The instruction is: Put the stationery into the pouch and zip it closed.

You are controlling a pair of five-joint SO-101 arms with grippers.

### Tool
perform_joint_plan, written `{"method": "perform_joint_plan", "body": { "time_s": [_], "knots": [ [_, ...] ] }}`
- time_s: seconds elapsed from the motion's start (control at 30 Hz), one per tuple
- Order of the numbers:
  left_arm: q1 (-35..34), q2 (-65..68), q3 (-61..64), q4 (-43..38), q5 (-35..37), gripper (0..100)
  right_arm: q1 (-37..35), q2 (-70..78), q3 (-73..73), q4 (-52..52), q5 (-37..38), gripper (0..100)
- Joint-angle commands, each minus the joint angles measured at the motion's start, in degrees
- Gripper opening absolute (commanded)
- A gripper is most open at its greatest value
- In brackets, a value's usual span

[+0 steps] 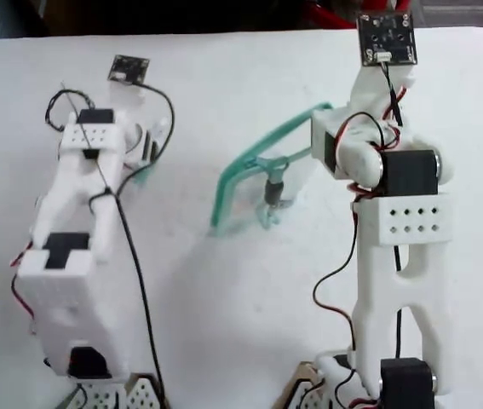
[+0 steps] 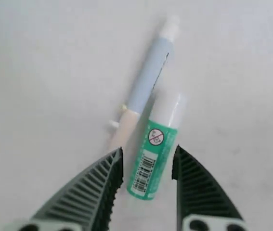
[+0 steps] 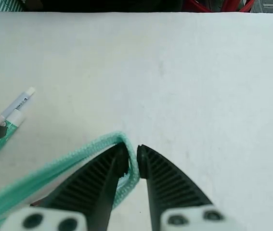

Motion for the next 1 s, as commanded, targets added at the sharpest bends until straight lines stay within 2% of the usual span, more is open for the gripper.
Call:
{"method": "perform_joint_plan", "body": {
  "time_s": [0.0, 0.07, 0.23, 0.37, 0.53, 0.7, 0.77, 0.9, 0.97],
  "knots": [
    [1.8, 5.0, -10.9, 7.2, -0.6, 17, -0.1, 0.8, -0.1, 0.9, -0.4, 2.1],
    [2.0, 7.2, -13.5, 9.8, -0.7, 18, -0.1, 0.8, -0.1, 0.9, -0.4, 2.1],
    [2.8, 11.9, -18.0, 10.4, -0.7, 18, -0.2, 0.8, -0.1, 1.0, -0.4, 2.1],
    [4.1, 14.6, -20.2, 12.5, -5.3, 17, -0.1, 0.8, -0.1, 1.0, -0.4, 2.1],
    [4.4, 16.2, -22.2, 12.9, -4.4, 17, -0.2, 0.8, -0.1, 1.0, -0.4, 2.1],
    [4.7, 16.0, -22.2, 12.5, -4.5, 6, -0.2, 0.8, -0.1, 1.0, -0.4, 2.1],
    [4.7, 16.1, -23.8, 13.0, -4.5, 7, -0.2, 0.8, -0.1, 1.0, -0.3, 2.1],
    [4.4, 16.6, -26.3, 14.5, -4.1, 16, -0.3, 0.8, -0.1, 1.0, -0.3, 2.1],
    [4.7, 16.6, -26.4, 14.6, -4.1, 12, -0.3, 0.8, -0.1, 1.0, -0.3, 2.1]
  ]
}}
